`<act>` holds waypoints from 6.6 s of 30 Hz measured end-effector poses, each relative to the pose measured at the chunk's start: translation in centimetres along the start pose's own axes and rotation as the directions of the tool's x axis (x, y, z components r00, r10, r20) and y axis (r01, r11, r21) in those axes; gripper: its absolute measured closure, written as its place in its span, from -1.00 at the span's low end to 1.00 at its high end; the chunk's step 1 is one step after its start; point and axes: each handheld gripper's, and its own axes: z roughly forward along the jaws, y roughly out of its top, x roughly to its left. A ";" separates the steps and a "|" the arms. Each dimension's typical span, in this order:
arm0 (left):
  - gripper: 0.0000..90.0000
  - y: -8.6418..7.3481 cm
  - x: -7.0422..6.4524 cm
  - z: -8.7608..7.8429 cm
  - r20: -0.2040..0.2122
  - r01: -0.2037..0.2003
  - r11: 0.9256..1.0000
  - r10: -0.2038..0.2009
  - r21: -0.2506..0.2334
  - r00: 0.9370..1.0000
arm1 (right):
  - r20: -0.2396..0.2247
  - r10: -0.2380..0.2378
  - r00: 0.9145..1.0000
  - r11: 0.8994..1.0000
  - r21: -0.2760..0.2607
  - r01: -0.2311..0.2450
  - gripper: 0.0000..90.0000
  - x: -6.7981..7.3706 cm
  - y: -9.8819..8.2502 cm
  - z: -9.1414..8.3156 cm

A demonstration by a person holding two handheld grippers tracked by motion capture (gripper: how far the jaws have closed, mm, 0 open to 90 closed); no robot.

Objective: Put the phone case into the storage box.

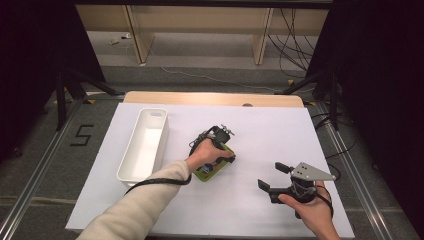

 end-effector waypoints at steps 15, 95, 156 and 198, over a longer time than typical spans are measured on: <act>-0.64 0.0 -0.1 -0.5 0.010 -0.027 0.999 0.027 -0.023 1.000 | -0.001 0.003 1.000 1.000 0.000 -0.003 -0.72 0.0 0.0 0.0; -0.63 -0.2 3.4 -13.5 -0.092 0.024 0.887 -0.075 -0.462 0.993 | 0.002 0.003 1.000 1.000 0.001 -0.003 -0.72 0.1 0.0 0.1; -0.63 -2.2 8.0 -18.9 -0.175 0.043 0.843 -0.161 -0.537 0.971 | 0.005 0.006 1.000 1.000 0.005 -0.006 -0.71 0.1 -0.1 0.4; -0.63 -3.8 11.9 -21.0 -0.235 0.084 0.798 -0.273 -0.597 0.933 | 0.006 0.007 1.000 1.000 0.007 -0.007 -0.71 0.1 -0.1 0.3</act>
